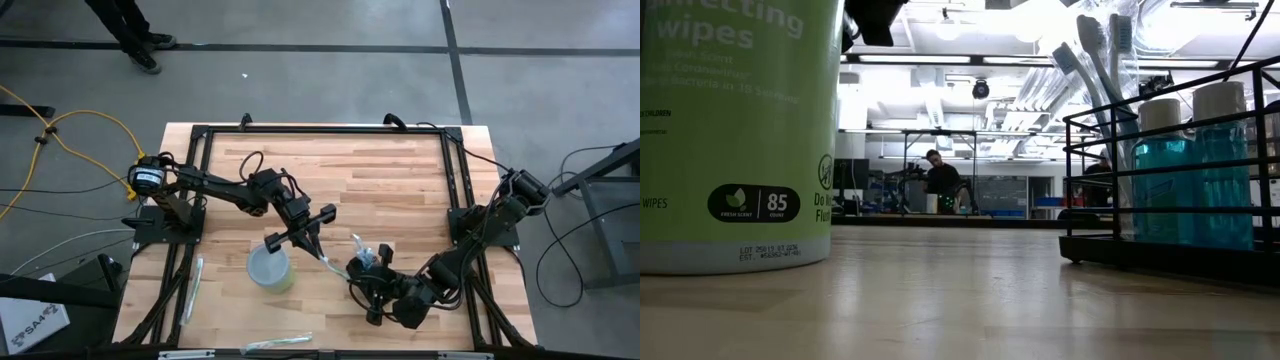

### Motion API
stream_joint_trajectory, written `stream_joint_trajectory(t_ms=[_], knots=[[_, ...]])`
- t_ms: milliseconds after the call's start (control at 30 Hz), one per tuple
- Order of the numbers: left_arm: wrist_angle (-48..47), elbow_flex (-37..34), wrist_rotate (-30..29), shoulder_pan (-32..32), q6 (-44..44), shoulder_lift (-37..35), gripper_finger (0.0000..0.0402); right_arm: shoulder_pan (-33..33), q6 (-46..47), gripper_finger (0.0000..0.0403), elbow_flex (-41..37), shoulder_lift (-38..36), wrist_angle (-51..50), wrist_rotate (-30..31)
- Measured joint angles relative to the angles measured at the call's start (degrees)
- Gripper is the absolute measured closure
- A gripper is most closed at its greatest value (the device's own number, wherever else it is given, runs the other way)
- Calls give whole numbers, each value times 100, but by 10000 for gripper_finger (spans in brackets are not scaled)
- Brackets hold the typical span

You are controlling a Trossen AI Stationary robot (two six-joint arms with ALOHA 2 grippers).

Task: Pick & Place toothbrushing station
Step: Put the right green toothbrush into the black mesh organizer

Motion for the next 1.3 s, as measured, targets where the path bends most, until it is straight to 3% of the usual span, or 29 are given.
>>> stream_joint_trajectory(t_ms=[367, 700, 1000, 1300], knots=[[23, 0, -59, 2, -34, 4, 400, 0, -20, 357, 0, 0, 111, -131], [467, 0, 245, 2, -733, 4, 399, 17, -375, 317, 0, 0, 497, -250], [537, 0, 295, 2, -899, 4, 400, 17, -524, 287, 0, -24, 773, -779], [640, 1, 9, -82, -1197, -2, 401, 399, -902, 296, 2, -622, 504, -845]])
